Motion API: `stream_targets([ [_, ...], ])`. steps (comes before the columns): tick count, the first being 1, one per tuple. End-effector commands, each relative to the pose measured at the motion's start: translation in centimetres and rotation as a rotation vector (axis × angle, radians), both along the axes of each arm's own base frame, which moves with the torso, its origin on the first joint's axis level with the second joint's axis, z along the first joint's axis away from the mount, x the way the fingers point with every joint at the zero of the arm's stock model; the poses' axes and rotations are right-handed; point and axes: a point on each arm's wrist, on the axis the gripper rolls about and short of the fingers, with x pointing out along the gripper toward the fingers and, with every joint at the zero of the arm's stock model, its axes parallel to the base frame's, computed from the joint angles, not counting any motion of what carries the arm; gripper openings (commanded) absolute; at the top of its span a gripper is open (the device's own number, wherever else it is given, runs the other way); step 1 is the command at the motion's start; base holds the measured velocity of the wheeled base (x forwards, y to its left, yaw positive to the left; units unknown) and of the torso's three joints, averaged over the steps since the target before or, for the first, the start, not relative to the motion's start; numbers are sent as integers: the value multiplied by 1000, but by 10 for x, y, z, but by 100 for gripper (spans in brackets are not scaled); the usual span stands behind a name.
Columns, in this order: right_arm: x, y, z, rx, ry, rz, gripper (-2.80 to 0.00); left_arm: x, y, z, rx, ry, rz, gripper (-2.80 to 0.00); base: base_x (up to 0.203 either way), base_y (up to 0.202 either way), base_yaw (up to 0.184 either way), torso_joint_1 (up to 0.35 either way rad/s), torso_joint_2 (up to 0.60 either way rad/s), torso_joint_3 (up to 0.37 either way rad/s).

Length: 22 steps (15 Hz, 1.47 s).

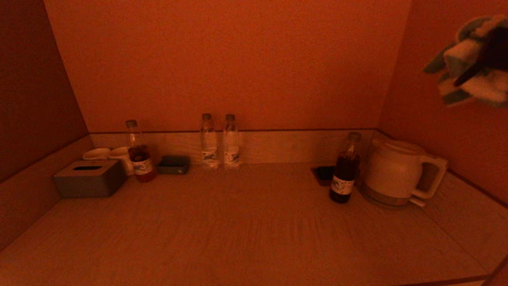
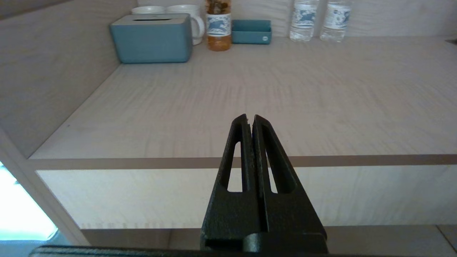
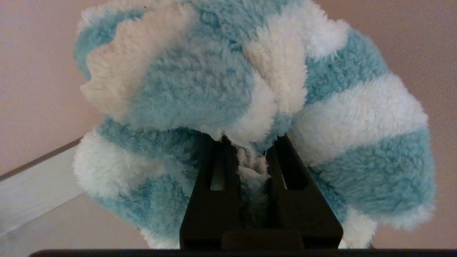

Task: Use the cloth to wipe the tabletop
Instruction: Place the tablecloth

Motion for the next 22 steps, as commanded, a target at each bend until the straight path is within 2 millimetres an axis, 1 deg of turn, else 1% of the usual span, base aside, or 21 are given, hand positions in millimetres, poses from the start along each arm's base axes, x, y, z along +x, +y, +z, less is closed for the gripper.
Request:
stream_targets([
  [1,-3,-4,-53,161,565,46,-280,0,0,0,0,-1,0,-280,0,0,0,0,0,0],
  [5,4,-6,-60,205,656,46,-280,0,0,0,0,-1,0,-280,0,0,0,0,0,0],
  [7,5,-6,-62,214,666,50,-280,0,0,0,0,-1,0,-280,0,0,0,0,0,0],
  [8,6,-6,-69,244,721,62,-280,0,0,0,0,-1,0,-280,0,0,0,0,0,0],
  [14,16,-7,-82,299,780,63,-280,0,0,0,0,-1,0,-280,0,0,0,0,0,0],
  [16,16,-7,-82,299,780,62,-280,0,0,0,0,-1,0,-280,0,0,0,0,0,0],
  [18,22,-8,-87,304,796,60,-280,0,0,0,0,-1,0,-280,0,0,0,0,0,0],
  [21,24,-8,-88,304,798,59,-280,0,0,0,0,-1,0,-280,0,0,0,0,0,0],
  [22,32,-9,-96,310,821,56,-280,0,0,0,0,-1,0,-280,0,0,0,0,0,0],
])
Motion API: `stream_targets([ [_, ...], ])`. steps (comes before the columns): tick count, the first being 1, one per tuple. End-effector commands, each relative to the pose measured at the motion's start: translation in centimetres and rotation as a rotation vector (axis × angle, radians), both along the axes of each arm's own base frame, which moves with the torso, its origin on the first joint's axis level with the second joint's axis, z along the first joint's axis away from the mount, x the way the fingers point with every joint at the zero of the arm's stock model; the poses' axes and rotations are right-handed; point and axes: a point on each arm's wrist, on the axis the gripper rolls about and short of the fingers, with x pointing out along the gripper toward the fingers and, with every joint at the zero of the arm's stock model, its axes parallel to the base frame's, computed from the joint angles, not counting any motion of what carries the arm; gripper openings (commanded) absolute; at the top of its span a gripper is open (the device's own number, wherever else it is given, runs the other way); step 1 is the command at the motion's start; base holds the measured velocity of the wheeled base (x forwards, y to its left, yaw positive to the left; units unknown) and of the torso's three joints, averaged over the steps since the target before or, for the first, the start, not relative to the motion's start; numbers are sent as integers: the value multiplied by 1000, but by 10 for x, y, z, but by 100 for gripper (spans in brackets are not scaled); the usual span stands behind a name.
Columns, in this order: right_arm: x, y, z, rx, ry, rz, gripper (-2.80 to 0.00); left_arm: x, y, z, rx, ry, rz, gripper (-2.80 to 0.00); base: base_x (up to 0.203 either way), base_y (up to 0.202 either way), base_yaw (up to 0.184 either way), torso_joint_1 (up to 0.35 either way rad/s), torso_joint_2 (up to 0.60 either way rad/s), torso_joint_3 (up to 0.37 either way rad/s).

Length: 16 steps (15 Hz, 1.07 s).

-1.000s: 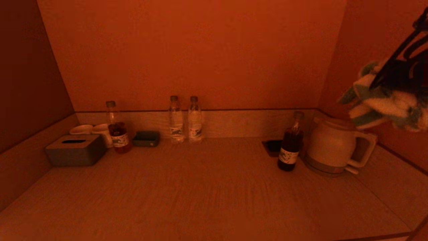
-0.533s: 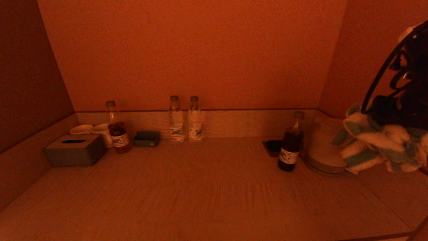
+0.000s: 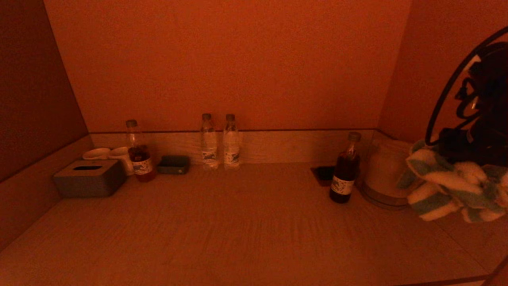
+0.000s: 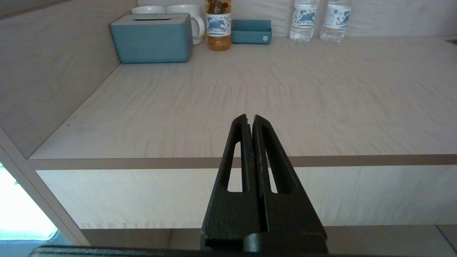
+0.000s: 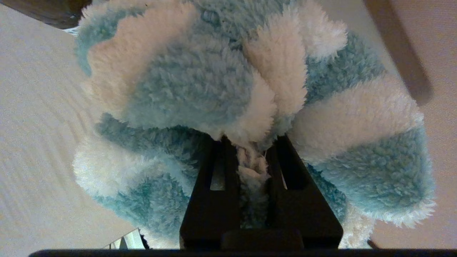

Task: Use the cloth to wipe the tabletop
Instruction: Place the tablecloth

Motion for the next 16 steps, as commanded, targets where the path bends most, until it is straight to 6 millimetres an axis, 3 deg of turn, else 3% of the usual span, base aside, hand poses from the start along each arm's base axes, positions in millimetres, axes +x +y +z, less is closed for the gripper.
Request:
stream_targets([
  [1,11,-2,-11,6,42,-3,-280,0,0,0,0,-1,-1,-280,0,0,0,0,0,0],
  [4,12,-2,-12,7,46,-4,-280,0,0,0,0,-1,0,-280,0,0,0,0,0,0],
  [10,35,-5,-41,35,132,-27,-280,0,0,0,0,-2,0,-280,0,0,0,0,0,0],
  [16,41,-6,-50,48,159,-42,-280,0,0,0,0,-1,0,-280,0,0,0,0,0,0],
])
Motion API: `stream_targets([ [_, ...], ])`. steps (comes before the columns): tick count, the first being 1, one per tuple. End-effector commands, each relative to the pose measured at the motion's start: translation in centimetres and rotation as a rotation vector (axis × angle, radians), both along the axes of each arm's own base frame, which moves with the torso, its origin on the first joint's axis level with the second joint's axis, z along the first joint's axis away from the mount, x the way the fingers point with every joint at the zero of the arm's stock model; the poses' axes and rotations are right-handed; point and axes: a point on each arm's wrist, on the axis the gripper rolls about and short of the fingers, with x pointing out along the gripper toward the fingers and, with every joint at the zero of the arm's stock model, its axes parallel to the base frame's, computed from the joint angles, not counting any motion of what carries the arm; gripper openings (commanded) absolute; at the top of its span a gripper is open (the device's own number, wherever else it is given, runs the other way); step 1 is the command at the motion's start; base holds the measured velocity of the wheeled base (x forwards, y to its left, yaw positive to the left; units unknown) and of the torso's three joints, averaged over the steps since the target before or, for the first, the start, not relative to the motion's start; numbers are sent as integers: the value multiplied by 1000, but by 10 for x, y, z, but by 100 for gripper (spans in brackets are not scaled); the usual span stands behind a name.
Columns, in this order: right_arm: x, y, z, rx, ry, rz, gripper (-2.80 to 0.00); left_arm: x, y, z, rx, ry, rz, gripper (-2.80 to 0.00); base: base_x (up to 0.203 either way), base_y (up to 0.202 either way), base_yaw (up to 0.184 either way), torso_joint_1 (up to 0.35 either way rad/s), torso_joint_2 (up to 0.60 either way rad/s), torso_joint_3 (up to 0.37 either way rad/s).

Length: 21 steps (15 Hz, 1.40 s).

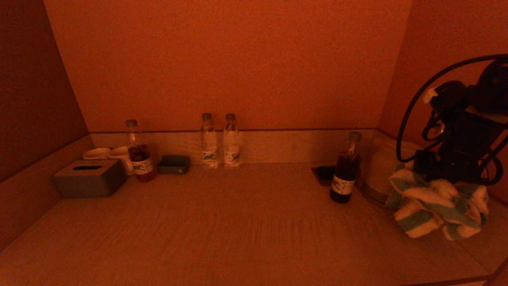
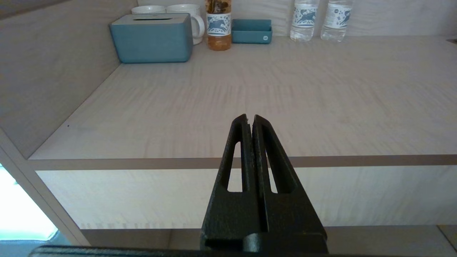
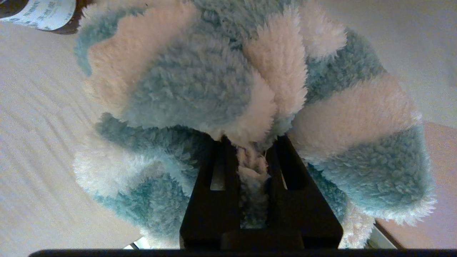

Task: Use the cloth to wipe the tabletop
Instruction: Place the tablecloth

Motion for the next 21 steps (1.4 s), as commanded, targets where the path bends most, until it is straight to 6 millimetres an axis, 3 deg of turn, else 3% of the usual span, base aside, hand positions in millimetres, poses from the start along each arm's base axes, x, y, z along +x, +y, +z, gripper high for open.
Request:
stream_targets([
  [1,1,0,-2,2,11,-3,-280,0,0,0,0,-1,0,-280,0,0,0,0,0,0],
  [10,6,4,-16,3,40,0,-280,0,0,0,0,-1,0,-280,0,0,0,0,0,0],
  [21,30,9,-51,-17,112,-29,-280,0,0,0,0,-2,0,-280,0,0,0,0,0,0],
])
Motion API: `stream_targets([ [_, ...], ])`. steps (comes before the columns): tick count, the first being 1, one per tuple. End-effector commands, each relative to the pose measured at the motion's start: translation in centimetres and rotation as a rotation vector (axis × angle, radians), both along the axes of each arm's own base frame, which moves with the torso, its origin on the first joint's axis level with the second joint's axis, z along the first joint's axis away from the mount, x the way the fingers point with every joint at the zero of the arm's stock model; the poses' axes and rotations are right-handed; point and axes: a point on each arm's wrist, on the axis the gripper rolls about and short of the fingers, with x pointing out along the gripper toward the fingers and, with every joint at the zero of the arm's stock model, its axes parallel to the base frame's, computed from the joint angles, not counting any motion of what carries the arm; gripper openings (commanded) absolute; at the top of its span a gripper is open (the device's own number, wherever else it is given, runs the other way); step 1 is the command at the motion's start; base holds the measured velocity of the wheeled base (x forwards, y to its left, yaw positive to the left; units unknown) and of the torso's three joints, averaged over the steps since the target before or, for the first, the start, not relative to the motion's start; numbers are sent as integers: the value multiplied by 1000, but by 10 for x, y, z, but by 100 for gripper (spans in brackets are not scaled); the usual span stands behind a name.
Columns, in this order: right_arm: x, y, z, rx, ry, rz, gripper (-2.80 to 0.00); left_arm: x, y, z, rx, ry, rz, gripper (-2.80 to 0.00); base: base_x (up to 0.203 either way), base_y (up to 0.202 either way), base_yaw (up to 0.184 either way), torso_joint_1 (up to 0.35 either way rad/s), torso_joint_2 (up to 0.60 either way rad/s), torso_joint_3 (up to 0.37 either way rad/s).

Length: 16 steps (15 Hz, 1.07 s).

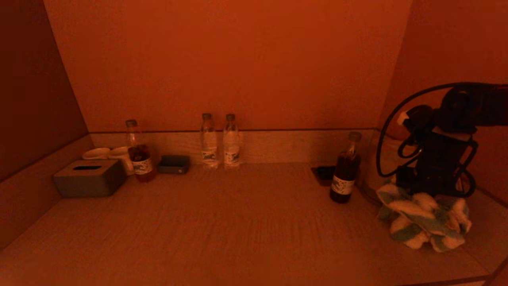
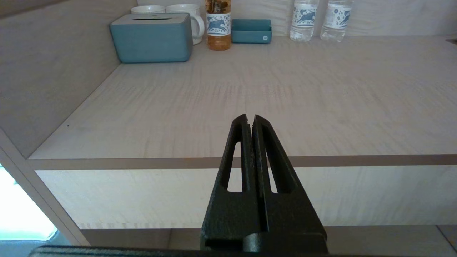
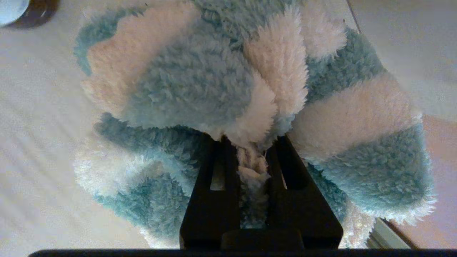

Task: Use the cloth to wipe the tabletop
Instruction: Place the tablecloth

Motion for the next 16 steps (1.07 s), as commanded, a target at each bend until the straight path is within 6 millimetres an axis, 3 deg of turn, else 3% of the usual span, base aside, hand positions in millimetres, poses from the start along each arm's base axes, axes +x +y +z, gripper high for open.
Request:
stream_targets([
  [1,5,-1,-8,-11,22,-5,-280,0,0,0,0,-1,0,-280,0,0,0,0,0,0],
  [9,12,-1,-21,-21,55,-27,-280,0,0,0,0,-1,0,-280,0,0,0,0,0,0],
  [16,18,10,-33,-92,88,-35,-280,0,0,0,0,-1,0,-280,0,0,0,0,0,0],
])
